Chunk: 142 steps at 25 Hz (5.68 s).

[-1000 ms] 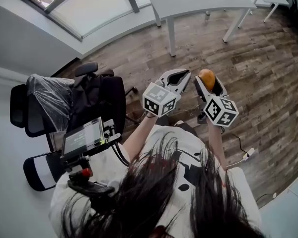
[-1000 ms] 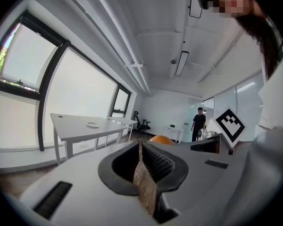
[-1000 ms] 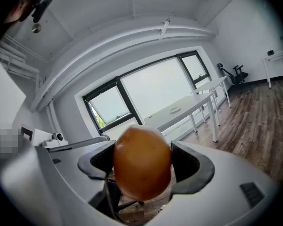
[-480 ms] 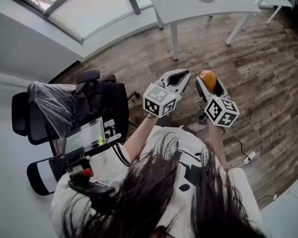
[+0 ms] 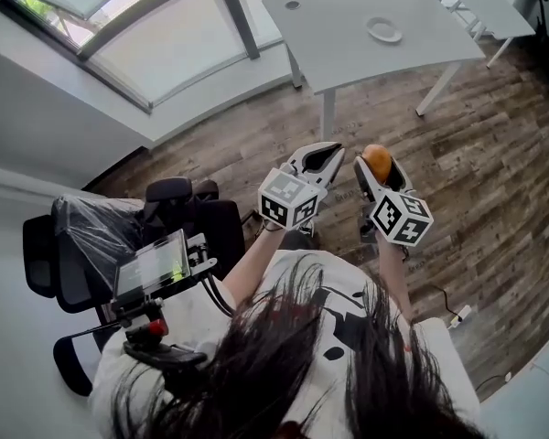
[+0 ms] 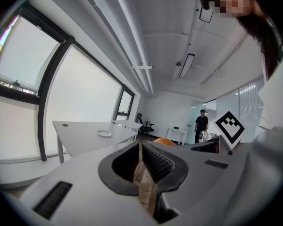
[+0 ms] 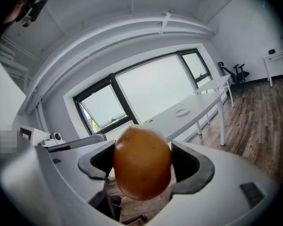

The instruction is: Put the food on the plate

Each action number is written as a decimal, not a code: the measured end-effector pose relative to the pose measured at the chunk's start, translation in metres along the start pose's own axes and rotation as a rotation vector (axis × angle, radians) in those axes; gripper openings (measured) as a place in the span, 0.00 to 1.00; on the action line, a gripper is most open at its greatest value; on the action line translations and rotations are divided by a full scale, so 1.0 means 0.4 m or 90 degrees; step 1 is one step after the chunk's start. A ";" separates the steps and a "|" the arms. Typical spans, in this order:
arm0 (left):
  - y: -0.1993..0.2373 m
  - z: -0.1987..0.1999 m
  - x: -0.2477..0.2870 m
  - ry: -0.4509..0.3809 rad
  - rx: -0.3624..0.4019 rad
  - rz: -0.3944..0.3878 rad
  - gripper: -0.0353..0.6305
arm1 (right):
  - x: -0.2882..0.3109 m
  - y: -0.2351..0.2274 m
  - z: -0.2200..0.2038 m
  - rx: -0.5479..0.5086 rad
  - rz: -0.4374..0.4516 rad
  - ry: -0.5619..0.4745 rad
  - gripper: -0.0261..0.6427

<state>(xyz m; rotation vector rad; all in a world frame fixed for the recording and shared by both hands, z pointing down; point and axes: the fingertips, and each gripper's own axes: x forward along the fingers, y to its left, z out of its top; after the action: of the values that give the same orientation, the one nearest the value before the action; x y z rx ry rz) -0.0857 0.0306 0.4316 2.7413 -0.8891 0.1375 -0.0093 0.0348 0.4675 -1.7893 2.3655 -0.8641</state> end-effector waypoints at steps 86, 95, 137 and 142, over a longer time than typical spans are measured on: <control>0.838 0.208 1.172 0.063 -0.094 0.031 0.06 | 1.117 -0.728 0.609 0.001 -0.020 0.117 0.59; 0.967 0.195 1.190 0.067 -0.137 0.049 0.06 | 1.334 -0.776 0.549 -0.126 -0.027 0.238 0.59; 0.860 0.179 1.133 0.054 -0.104 0.089 0.06 | 1.250 -0.772 0.540 -0.149 0.040 0.197 0.59; 0.792 0.179 1.122 0.056 -0.093 0.078 0.06 | 1.156 -0.742 0.555 -0.123 0.050 0.155 0.59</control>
<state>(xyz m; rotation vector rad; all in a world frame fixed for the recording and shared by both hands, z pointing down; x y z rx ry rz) 0.0918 -0.4891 0.5049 2.5274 -1.0021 0.2061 0.1783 -0.5214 0.5479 -1.7284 2.7369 -0.9199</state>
